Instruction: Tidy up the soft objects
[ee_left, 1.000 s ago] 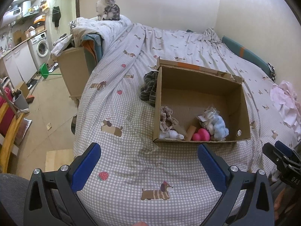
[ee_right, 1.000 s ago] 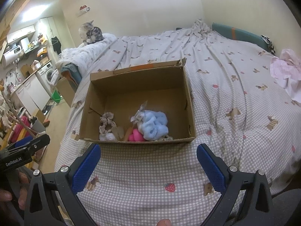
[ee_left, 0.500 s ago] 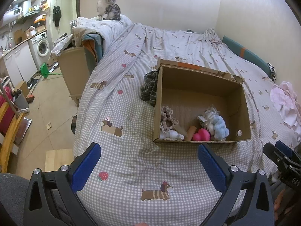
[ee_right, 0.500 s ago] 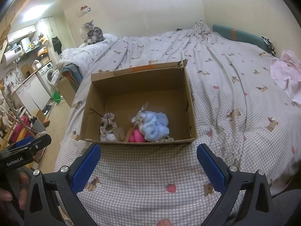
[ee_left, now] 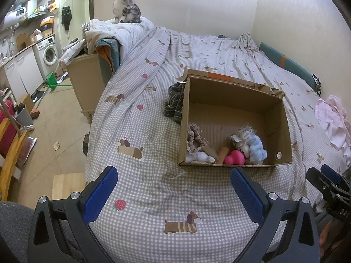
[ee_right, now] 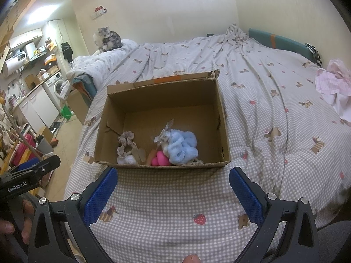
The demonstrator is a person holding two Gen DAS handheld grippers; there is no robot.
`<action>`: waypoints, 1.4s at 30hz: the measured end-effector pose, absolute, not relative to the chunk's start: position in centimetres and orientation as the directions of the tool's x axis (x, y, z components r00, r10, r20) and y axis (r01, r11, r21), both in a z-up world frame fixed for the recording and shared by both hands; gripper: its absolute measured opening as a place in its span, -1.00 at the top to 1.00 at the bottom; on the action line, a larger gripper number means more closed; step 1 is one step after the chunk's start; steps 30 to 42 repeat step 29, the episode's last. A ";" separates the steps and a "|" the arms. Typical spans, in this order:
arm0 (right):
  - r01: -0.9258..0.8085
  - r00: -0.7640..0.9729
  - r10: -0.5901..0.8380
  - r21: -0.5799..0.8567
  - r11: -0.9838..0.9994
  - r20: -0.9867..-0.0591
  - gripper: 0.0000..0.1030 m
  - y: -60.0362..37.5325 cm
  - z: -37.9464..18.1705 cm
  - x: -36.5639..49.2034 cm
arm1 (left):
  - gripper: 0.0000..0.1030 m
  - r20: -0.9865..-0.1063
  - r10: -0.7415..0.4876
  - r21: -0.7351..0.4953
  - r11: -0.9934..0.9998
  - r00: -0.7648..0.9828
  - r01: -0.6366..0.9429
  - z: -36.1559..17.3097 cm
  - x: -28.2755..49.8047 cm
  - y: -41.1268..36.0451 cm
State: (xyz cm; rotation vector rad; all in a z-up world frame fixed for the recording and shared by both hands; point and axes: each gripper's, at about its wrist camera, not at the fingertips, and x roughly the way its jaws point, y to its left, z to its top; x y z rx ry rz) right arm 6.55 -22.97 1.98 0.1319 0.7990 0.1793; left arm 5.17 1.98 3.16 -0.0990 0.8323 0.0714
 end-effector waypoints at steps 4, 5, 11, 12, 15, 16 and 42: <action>-0.111 0.678 0.212 0.186 0.976 -0.704 -1.00 -23.0 2.1 6.6 | -0.99 -0.749 0.033 -0.053 0.993 0.662 -0.109 3.0 5.4 1.8; -0.115 0.676 0.218 0.191 0.975 -0.704 -1.00 -23.0 2.2 6.6 | -0.99 -0.749 0.033 -0.055 0.992 0.662 -0.112 2.9 5.4 1.8; -0.124 0.673 0.222 0.188 0.974 -0.706 -1.00 -22.8 2.3 6.7 | -0.99 -0.752 0.036 -0.056 0.991 0.659 -0.118 2.8 5.5 1.8; -0.125 0.671 0.222 0.188 0.974 -0.707 -1.00 -22.8 2.1 6.8 | -0.99 -0.752 0.037 -0.056 0.991 0.658 -0.119 2.7 5.5 1.7; -0.124 0.669 0.223 0.189 0.974 -0.709 -1.00 -22.7 2.0 6.9 | -0.99 -0.752 0.037 -0.057 0.991 0.658 -0.121 2.7 5.5 1.8; -0.125 0.669 0.224 0.190 0.974 -0.709 -1.00 -22.7 2.0 6.8 | -0.99 -0.753 0.037 -0.056 0.991 0.657 -0.120 2.7 5.5 1.8; -0.135 0.669 0.220 0.175 0.975 -0.710 -1.00 -22.1 1.5 6.9 | -0.99 -0.754 0.046 -0.055 0.990 0.656 -0.133 2.2 5.5 1.8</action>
